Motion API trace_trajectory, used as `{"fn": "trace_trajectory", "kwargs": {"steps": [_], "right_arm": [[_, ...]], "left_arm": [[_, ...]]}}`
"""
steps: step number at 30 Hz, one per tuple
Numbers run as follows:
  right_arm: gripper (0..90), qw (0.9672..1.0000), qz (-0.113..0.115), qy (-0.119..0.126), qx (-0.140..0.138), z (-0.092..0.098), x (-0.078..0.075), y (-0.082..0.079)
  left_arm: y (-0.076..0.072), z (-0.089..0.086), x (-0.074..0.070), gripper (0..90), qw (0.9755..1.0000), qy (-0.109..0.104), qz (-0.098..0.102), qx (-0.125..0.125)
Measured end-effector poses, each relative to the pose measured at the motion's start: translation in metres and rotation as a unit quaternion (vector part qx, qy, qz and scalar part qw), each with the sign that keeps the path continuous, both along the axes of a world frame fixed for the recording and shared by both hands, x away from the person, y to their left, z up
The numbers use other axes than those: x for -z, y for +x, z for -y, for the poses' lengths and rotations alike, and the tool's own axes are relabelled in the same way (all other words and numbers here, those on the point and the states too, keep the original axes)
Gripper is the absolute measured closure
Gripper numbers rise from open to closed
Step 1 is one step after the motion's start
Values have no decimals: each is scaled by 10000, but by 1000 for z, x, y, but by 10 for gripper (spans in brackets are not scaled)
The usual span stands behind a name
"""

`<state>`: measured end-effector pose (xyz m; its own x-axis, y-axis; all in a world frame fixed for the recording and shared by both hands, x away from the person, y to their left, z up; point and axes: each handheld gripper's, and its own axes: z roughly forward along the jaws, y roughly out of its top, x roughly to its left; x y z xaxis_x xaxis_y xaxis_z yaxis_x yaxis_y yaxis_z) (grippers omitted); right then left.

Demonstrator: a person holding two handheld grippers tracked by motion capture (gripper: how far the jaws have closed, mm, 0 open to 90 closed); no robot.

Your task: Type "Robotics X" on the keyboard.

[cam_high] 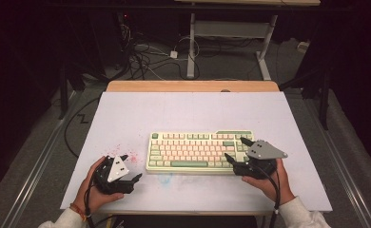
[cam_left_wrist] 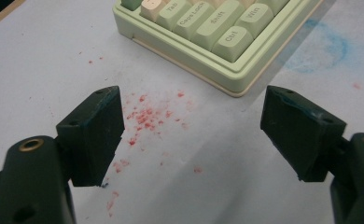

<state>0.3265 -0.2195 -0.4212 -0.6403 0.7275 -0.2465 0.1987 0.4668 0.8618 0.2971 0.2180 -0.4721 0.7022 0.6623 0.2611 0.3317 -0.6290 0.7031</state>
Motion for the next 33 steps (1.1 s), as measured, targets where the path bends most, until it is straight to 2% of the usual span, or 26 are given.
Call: {"fn": "trace_trajectory", "kwargs": {"steps": [6,9,15,18,21,24,27,28,30,33], "right_arm": [[233,9996,-19,82,267,21,6,-5],[229,9991,17,-34,412,30,11,-9],[211,9984,-4,0,573,45,19,-15],[206,9982,-45,-32,604,48,23,-18],[203,9979,-103,-54,631,50,26,-20],[204,9979,-162,-115,625,49,29,-21],[205,9979,-159,-165,601,48,30,-23],[205,9980,-162,-174,593,48,30,-23],[206,9978,-182,-198,606,47,31,-22],[207,9977,-210,-211,602,45,32,-22]], "left_arm": [[2,-2,-1,209,9999,-9,5,-172],[2,-3,-1,209,9997,-60,-1,-218],[3,-4,-4,213,9996,-114,-54,-269],[5,-4,-8,253,9994,-173,-72,-282],[7,-3,-11,324,9994,-167,-131,-291],[11,0,-15,463,9990,-271,-304,-207],[15,4,-21,648,9987,-311,-383,-86],[17,5,-23,703,9988,-290,-379,-55],[20,10,-28,808,9995,-113,-276,40],[25,18,-33,871,9995,-20,-309,114]]}}
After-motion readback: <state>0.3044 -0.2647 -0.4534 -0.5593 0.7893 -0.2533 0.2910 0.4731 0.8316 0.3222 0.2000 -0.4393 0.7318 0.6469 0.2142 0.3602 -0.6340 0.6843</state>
